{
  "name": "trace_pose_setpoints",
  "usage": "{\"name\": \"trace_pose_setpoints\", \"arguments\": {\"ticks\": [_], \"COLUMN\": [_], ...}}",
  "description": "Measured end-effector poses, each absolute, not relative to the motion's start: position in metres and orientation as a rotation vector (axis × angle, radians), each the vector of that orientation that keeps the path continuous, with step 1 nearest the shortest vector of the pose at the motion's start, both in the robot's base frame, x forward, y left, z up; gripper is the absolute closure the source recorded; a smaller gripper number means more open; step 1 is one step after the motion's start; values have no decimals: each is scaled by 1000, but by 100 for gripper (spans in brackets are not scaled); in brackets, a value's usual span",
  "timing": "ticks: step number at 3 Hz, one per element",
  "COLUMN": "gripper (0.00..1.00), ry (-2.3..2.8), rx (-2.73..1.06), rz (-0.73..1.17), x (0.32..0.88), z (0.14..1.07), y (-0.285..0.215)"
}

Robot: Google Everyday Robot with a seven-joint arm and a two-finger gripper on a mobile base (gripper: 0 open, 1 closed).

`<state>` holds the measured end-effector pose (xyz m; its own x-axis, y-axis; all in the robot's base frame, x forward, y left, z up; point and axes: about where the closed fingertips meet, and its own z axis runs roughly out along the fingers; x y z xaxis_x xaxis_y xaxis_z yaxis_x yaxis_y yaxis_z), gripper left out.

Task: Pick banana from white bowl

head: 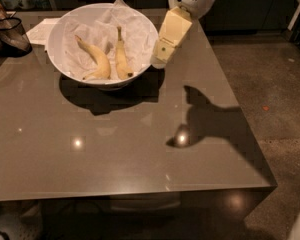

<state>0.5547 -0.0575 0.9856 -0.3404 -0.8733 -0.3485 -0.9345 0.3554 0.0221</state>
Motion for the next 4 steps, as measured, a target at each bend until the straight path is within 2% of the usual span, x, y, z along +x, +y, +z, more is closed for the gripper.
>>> {"name": "trace_pose_setpoints", "arguments": {"ticks": [2,3,4], "gripper": [0,0,0], "ry": [2329,2403,2378], "rx": [-1555,-1518,-1502], "rz": [357,401,403], "x": [573,605,611], "z": [986,973,974], "y": [-33,27,33]}}
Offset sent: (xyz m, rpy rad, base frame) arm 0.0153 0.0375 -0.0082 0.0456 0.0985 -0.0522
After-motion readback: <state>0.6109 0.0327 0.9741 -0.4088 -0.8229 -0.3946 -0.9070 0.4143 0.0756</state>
